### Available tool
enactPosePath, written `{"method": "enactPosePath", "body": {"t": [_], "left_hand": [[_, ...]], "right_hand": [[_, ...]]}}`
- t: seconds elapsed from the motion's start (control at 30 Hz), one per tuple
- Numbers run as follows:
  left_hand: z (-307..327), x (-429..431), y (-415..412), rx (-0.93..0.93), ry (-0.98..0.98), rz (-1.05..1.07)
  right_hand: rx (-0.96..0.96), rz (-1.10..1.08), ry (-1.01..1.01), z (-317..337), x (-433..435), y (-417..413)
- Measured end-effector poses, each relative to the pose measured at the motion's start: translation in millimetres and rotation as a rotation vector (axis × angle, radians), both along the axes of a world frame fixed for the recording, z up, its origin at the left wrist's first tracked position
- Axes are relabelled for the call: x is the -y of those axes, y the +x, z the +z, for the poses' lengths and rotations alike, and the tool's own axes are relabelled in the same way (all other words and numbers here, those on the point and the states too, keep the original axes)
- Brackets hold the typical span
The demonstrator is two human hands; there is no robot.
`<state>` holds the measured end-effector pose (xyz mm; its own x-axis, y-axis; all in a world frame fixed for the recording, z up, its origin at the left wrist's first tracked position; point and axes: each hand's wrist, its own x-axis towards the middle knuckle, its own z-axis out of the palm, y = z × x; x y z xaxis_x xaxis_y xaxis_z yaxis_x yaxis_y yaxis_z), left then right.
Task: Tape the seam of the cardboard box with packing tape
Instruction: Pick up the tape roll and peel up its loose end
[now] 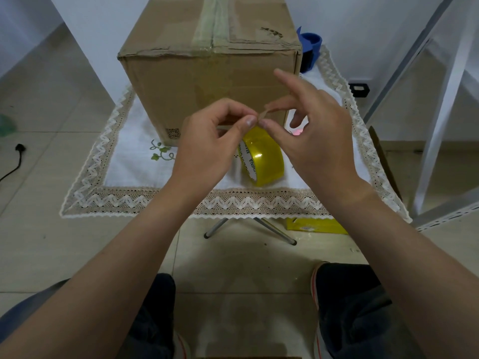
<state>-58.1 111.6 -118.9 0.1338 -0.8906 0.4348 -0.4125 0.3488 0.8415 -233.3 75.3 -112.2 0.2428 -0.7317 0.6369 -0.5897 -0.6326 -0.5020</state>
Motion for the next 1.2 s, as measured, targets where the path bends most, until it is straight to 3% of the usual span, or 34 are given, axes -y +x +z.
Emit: {"method": "enactPosePath", "body": {"t": [0.23, 0.33, 0.73, 0.93, 1.03, 1.2], "left_hand": [[-4, 1, -2, 0.021, 0.053, -0.016], [-2, 0, 1, 0.055, 0.064, -0.026], [6, -5, 12, 0.122, 0.069, 0.004], [6, -9, 10, -0.005, 0.099, 0.045], [8, -8, 14, -0.064, 0.042, 0.106], [5, -15, 12, 0.125, -0.114, 0.196]], "right_hand": [[0.111, 0.002, 0.199, -3, 7, -4], [0.152, 0.112, 0.280, -4, 12, -7], [0.149, 0.197, 0.220, -2, 7, -4], [0.125, 0.176, 0.228, -4, 3, -1], [0.186, 0.177, 0.291, -5, 0, 1], [0.215, 0.189, 0.325, -5, -2, 3]]}}
